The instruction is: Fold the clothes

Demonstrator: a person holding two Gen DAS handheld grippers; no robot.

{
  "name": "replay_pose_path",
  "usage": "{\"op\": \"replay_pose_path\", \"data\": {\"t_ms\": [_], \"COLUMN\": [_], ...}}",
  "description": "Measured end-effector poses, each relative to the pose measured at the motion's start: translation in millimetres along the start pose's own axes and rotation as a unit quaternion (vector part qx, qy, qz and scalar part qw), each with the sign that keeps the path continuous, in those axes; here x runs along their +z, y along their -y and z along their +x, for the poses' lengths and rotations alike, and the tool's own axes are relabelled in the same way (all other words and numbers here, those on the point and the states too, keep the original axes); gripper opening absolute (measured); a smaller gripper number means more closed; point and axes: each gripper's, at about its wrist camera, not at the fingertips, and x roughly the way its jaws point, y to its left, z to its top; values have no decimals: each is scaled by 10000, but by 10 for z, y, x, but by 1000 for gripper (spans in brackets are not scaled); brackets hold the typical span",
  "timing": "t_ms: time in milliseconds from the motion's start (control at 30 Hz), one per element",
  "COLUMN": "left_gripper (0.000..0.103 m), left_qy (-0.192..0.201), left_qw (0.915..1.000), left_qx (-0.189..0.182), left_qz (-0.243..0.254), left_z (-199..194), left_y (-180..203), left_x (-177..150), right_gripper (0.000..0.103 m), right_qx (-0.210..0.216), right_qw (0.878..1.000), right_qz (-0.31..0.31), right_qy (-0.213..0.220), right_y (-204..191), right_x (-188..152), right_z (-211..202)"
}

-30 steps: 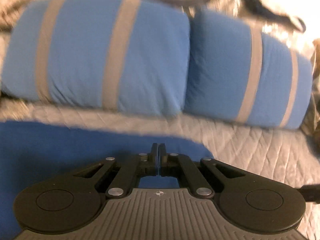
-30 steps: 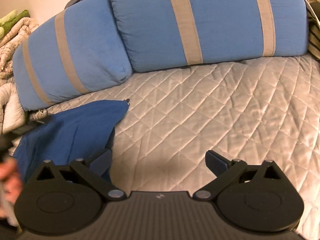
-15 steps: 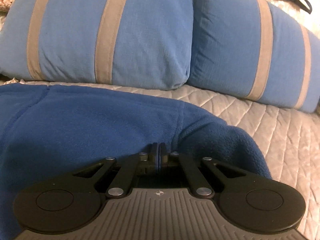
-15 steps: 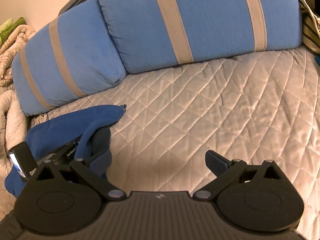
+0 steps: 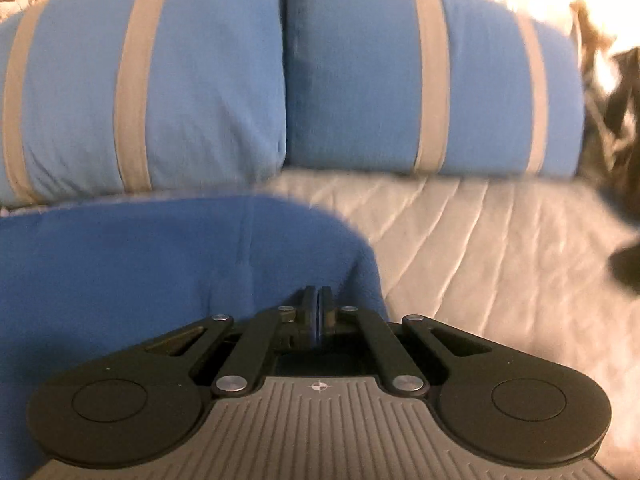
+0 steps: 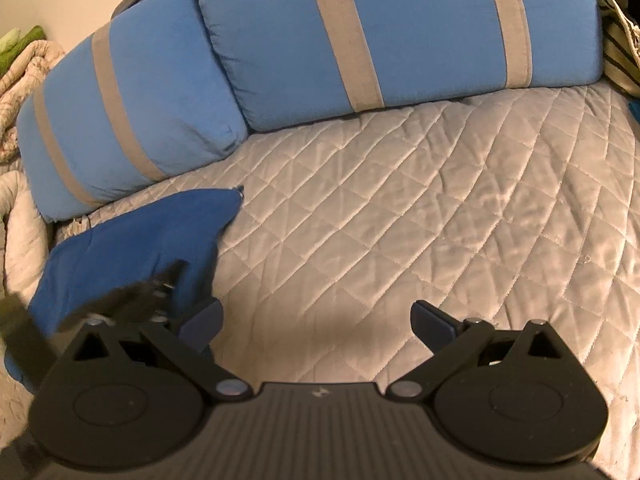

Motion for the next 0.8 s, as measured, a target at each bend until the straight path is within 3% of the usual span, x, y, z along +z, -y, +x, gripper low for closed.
{"op": "replay_pose_path", "data": {"t_ms": [333, 467, 667, 800], "left_gripper": [2, 2, 2, 2], "left_qy": [251, 263, 233, -16], "left_qw": [9996, 9983, 9973, 9954], "left_qx": [112, -329, -323, -440], "left_qz": [-37, -397, -622, -855], "left_z": [-124, -417, -887, -1130], "left_y": [65, 122, 273, 277], "left_x": [-40, -207, -472, -606], "right_gripper": [103, 103, 103, 103], "right_qx": [-178, -286, -298, -278], "right_qw": [9997, 9992, 9993, 9993], "right_qz": [-63, -124, -68, -81], "right_qy": [-183, -260, -232, -254], "right_y": [4, 28, 92, 111], "right_x": [-42, -77, -119, -161], "right_z": [113, 154, 79, 36]}}
